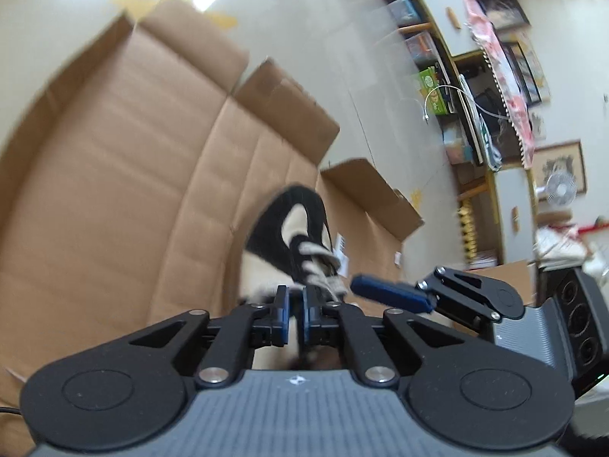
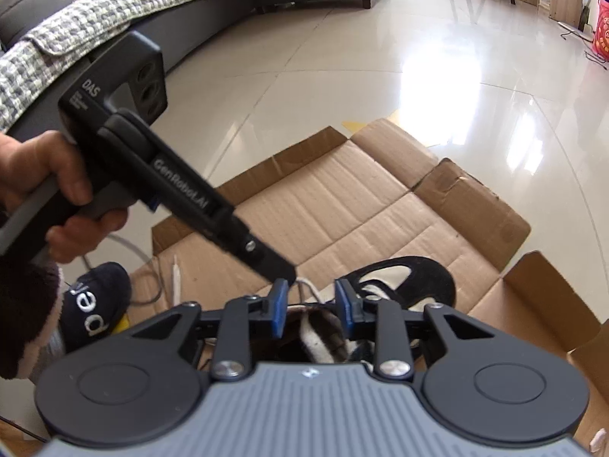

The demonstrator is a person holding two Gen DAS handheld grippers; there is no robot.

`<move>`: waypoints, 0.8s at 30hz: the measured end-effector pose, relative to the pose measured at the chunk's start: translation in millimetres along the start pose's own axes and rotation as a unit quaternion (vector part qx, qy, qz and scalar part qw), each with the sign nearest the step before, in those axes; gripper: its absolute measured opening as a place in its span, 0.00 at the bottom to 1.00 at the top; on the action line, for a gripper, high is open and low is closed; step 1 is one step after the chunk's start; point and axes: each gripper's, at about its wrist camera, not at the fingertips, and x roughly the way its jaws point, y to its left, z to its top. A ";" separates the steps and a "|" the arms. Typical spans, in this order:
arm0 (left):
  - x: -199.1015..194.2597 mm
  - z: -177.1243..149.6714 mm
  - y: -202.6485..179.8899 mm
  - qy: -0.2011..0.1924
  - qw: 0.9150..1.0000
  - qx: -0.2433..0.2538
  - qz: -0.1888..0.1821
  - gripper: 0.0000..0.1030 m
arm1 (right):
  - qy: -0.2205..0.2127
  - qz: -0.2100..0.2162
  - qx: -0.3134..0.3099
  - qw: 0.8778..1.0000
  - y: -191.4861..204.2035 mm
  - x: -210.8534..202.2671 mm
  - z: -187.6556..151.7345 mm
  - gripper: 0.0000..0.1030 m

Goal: Lace up shoes with both hands

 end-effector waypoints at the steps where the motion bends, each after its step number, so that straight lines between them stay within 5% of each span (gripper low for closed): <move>1: 1.7 -0.3 0.9 0.001 1.000 -0.008 -0.005 0.05 | 0.002 -0.002 0.003 1.000 -1.0 0.0 -1.2 0.30; 13: 14.0 -3.4 -1.7 -0.010 1.000 -0.005 -0.017 0.00 | 0.000 -0.007 0.018 1.000 -0.9 0.6 -11.9 0.30; 24: -4.9 -10.8 -18.1 -0.073 0.995 0.060 0.045 0.00 | -0.009 0.010 0.009 1.000 5.3 6.6 -7.8 0.33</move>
